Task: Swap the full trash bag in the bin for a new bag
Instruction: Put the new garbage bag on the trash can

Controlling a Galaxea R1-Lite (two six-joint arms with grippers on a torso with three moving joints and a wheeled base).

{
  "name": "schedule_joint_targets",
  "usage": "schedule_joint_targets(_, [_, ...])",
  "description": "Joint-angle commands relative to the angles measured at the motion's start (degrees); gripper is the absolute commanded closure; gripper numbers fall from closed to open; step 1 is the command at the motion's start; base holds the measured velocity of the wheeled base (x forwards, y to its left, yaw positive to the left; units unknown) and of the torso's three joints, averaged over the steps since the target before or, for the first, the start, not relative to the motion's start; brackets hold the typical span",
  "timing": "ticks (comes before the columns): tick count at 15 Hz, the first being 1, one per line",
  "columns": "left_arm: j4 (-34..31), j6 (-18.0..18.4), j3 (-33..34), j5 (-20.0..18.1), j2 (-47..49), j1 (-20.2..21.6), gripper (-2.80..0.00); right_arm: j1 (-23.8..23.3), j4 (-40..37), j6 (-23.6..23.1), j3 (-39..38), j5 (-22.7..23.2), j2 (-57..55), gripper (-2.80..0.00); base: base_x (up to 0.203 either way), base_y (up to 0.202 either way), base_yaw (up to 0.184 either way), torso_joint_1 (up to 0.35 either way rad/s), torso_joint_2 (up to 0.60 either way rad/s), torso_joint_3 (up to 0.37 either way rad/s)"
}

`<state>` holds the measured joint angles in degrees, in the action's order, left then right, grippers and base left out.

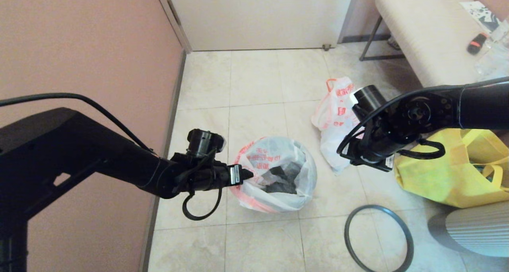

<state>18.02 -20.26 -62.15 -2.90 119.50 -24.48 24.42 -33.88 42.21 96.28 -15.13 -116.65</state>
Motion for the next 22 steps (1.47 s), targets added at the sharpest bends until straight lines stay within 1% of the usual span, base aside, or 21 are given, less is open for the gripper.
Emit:
schedule_joint_targets(1, [0.3,0.1,-0.7,1.1,4.2,0.6,-2.80,0.7,0.0,0.2,-0.1,-0.2,-1.1,0.00,0.000,0.000,0.000,0.000,0.00,0.000])
schedule_joint_targets(2, [0.3,0.3,-1.1,2.9,5.8,0.7,-2.80,0.9,0.0,0.2,0.0,-0.3,-1.7,0.00,0.000,0.000,0.000,0.000,0.00,0.000])
schedule_joint_targets(4, [0.4,1.9,-2.0,8.0,10.1,0.7,-2.80,1.8,0.0,0.2,0.1,-1.4,-2.2,0.00,0.000,0.000,0.000,0.000,0.00,0.000])
schedule_joint_targets(5, [0.5,2.1,-2.0,8.9,10.9,0.6,-2.80,2.0,0.0,0.2,0.1,-1.6,-2.4,0.00,0.000,0.000,0.000,0.000,0.00,0.000])
schedule_joint_targets(6, [0.5,2.1,-1.5,8.8,9.8,0.5,-2.80,2.2,0.0,0.2,0.1,-1.7,-2.4,0.00,0.000,0.000,0.000,0.000,0.00,0.000])
schedule_joint_targets(8, [0.4,2.0,-0.3,6.3,4.3,0.5,-2.80,2.2,-0.1,0.2,0.1,-1.7,-2.4,0.00,0.000,0.000,0.000,0.000,0.00,0.000])
schedule_joint_targets(9, [-0.2,2.1,0.0,5.6,1.3,0.7,-2.80,2.2,-0.1,0.2,0.0,-1.7,-2.4,0.00,0.000,0.000,0.000,0.000,0.00,0.000])
schedule_joint_targets(10, [-2.6,2.6,-0.2,5.3,-1.4,1.0,-2.80,2.2,-0.1,0.2,0.0,-1.7,-2.4,0.00,0.000,0.000,0.000,0.000,0.00,0.000])
schedule_joint_targets(11, [-8.1,3.5,-1.3,5.1,-3.7,1.1,-2.80,2.3,-0.1,0.2,0.0,-1.7,-2.7,0.00,0.000,0.000,0.000,0.000,0.00,0.000])
schedule_joint_targets(12, [-17.8,4.3,-4.0,4.5,-5.9,1.3,-2.80,2.3,0.0,0.3,0.0,-1.7,-3.0,0.00,0.000,0.000,0.000,0.000,0.00,0.000])
schedule_joint_targets(13, [-26.8,4.8,-8.0,3.7,-7.2,1.3,-2.80,2.3,0.0,0.3,0.0,-1.9,-3.1,0.00,0.000,0.000,0.000,0.000,0.00,0.000])
schedule_joint_targets(15, [-41.2,5.2,-15.5,2.8,-6.9,1.4,-2.80,2.3,0.0,0.3,0.0,-2.4,-3.2,0.00,0.000,0.000,0.000,0.000,0.00,0.000])
schedule_joint_targets(16, [-47.2,5.3,-19.0,2.6,-4.6,1.4,-2.80,2.3,0.0,0.3,0.0,-2.4,-3.2,0.00,0.000,0.000,0.000,0.000,0.00,0.000])
schedule_joint_targets(18, [-54.6,4.8,-24.3,1.3,0.5,2.2,-2.80,3.4,0.2,0.1,0.3,-2.2,-3.0,0.00,0.000,0.000,0.000,0.000,0.00,0.000])
schedule_joint_targets(19, [-55.9,4.5,-25.4,-0.1,2.0,3.1,-2.80,4.7,1.6,-1.2,1.1,-2.0,-3.7,0.00,0.000,0.000,0.000,0.000,0.00,0.000])
schedule_joint_targets(20, [-56.1,4.5,-25.5,-0.4,3.2,3.8,-2.80,6.1,3.5,-3.5,2.5,-1.8,-4.8,0.00,0.000,0.000,0.000,0.000,0.00,0.000])
schedule_joint_targets(22, [-55.8,4.4,-25.9,-0.8,5.2,4.6,-2.80,8.6,5.1,-6.1,7.2,-0.8,-6.1,0.00,0.000,0.000,0.000,0.000,0.00,0.000])
